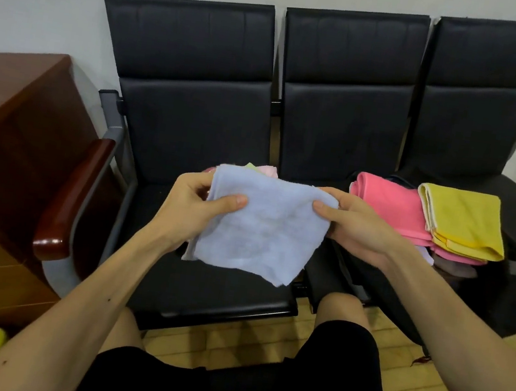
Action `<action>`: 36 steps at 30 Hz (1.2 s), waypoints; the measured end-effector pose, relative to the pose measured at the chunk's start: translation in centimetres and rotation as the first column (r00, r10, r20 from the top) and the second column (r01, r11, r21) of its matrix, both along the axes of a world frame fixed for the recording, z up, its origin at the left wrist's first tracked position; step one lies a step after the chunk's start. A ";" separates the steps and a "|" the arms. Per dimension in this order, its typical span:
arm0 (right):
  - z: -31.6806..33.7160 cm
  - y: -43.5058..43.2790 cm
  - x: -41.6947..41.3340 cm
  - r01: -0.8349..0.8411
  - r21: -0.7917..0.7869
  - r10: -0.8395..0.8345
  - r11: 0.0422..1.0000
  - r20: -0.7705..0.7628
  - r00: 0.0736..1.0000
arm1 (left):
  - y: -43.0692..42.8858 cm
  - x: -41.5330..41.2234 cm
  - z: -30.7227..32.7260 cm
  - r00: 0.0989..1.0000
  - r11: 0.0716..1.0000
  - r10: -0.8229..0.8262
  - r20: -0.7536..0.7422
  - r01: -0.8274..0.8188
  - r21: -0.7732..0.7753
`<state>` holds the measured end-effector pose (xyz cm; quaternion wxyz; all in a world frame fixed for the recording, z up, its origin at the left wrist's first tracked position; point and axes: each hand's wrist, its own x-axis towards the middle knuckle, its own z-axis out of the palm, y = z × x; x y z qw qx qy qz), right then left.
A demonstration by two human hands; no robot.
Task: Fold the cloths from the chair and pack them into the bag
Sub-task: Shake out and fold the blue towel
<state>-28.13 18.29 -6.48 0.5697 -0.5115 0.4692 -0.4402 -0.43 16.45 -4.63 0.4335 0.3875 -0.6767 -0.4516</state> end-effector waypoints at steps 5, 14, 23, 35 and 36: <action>-4.6 2.1 1.8 0.038 0.269 -0.158 0.962 0.441 0.884 | -1.1 -1.2 -1.4 0.993 0.988 -0.090 0.083 0.078 0.134; -10.4 4.0 -0.1 0.176 0.358 -0.269 0.917 0.230 0.935 | -3.6 -4.3 -7.0 0.968 0.878 -0.224 0.115 0.149 0.455; -9.8 -2.1 -16.9 0.482 0.046 -0.461 0.875 -0.224 0.859 | -8.5 -20.4 -9.9 0.901 0.813 -0.433 0.022 0.380 0.442; -12.9 -13.4 -29.8 0.620 -0.113 -0.573 0.777 -0.534 0.621 | -20.2 -37.1 -14.4 0.824 0.818 -0.473 0.312 0.280 0.502; -13.4 -13.5 -30.0 0.624 -0.126 -0.570 0.772 -0.573 0.589 | -20.4 -37.4 -14.8 0.817 0.817 -0.473 0.329 0.268 0.510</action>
